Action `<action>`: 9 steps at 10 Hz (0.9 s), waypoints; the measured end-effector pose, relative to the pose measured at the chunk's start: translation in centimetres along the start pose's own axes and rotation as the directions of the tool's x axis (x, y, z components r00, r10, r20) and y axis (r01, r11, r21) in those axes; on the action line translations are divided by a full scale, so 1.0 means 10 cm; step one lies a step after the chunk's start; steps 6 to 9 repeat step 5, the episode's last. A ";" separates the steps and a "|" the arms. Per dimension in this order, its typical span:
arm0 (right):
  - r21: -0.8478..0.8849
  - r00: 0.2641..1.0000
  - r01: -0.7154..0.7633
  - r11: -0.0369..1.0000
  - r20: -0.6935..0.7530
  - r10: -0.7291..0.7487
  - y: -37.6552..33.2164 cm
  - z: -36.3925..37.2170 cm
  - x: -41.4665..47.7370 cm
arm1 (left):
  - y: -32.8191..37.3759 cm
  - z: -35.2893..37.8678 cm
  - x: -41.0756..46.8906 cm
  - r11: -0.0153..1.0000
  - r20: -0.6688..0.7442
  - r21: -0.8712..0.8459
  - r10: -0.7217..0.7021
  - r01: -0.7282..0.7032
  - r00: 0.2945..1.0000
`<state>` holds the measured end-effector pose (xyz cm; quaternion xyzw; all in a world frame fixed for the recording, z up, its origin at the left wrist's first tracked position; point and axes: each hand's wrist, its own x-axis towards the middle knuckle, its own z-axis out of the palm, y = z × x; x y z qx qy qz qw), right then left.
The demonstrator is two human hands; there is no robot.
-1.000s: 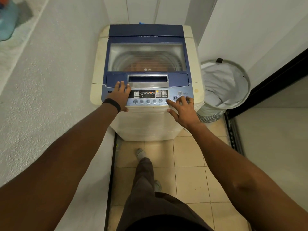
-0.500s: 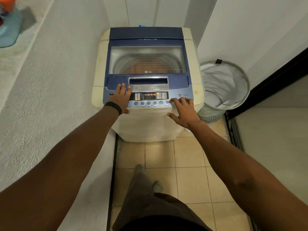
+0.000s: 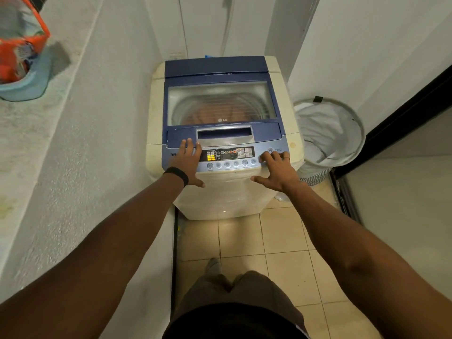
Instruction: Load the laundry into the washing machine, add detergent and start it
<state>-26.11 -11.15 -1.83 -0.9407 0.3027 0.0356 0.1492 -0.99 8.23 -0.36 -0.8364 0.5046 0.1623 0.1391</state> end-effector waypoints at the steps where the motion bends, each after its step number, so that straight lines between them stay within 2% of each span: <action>1: 0.012 0.999 -0.028 1.000 0.026 0.028 -0.03 -0.06 -0.01 | -0.01 -0.02 -0.04 0.999 -0.013 -0.034 0.014 -0.015 1.000; 5: -0.157 0.986 -0.062 0.986 0.142 0.085 -0.23 -0.41 0.09 | 0.07 -0.17 -0.03 0.991 -0.054 -0.124 -0.067 0.060 0.996; 9: -0.157 0.986 -0.062 0.986 0.142 0.085 -0.23 -0.41 0.09 | 0.07 -0.17 -0.03 0.991 -0.054 -0.124 -0.067 0.060 0.996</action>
